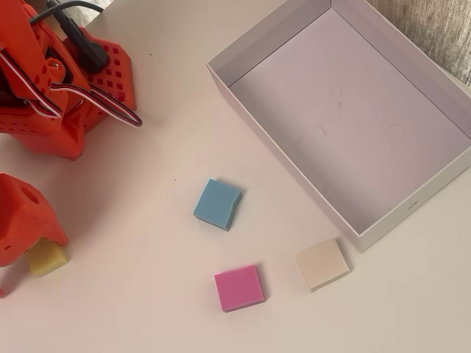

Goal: Grasp the yellow cuboid and put it in the bin.

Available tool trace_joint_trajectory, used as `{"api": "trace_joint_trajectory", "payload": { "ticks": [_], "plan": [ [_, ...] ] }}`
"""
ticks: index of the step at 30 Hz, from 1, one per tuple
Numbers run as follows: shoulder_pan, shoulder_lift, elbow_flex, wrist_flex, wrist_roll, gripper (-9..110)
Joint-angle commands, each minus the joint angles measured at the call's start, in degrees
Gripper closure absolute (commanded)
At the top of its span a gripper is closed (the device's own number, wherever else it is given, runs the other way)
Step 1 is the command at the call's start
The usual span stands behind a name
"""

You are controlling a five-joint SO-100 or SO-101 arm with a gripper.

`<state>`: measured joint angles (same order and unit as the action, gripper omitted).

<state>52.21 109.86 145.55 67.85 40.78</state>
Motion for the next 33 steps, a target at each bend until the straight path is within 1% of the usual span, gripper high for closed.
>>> {"api": "trace_joint_trajectory", "payload": {
  "ticks": [1,2,8,17,21,27,31,33],
  "plan": [
    [2.02,-2.2,2.2,-1.41,0.26,77],
    [2.37,-2.46,2.37,-1.76,0.18,82],
    [0.79,-2.2,2.37,-3.08,-0.09,98],
    [-1.41,-0.62,2.11,-4.39,-2.55,109],
    [-2.37,0.18,-0.88,0.79,-1.85,110],
    [-1.32,2.9,-1.58,-2.46,-2.2,110],
    [-0.79,5.8,-4.48,-2.02,-1.49,110],
    [-1.58,7.73,-6.68,-2.02,-3.25,110]
  ]
}}
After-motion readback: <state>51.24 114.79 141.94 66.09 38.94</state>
